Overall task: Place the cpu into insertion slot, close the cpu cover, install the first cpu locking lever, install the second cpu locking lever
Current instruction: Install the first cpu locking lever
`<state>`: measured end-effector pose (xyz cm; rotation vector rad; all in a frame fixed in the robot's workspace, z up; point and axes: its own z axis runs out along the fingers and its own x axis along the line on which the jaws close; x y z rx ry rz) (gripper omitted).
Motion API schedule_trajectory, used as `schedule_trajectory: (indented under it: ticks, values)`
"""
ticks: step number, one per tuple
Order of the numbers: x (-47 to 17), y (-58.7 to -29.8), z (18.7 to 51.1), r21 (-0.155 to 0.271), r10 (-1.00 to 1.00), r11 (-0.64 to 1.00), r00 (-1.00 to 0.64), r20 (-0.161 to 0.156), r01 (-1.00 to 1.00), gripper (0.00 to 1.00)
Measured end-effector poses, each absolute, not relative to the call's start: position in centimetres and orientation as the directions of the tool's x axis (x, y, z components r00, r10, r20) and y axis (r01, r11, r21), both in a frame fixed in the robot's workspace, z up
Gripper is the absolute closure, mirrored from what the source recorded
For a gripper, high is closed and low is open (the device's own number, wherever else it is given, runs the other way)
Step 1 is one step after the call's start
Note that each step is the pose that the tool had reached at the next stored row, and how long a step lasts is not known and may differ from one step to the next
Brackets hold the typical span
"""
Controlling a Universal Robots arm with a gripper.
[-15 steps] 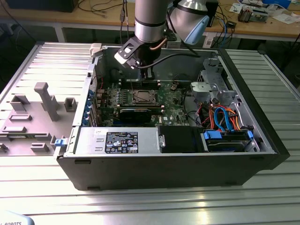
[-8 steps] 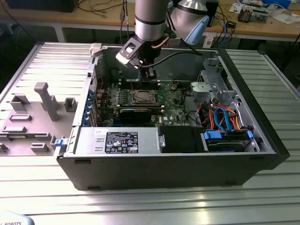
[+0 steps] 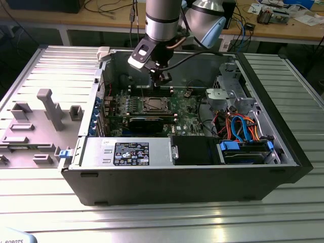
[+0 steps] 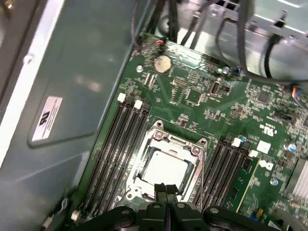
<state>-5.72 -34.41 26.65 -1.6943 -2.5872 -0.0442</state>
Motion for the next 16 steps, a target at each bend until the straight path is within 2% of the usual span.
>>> schedule_trajectory:
  ticks: [2,16]
  values:
    - [-5.72,-34.41,26.65,-0.003,0.895,0.444,-0.443,0.056,0.896,0.89]
    - [-5.75,-34.41,26.65,-0.003,0.893,0.447,-0.446,0.056,0.894,0.89]
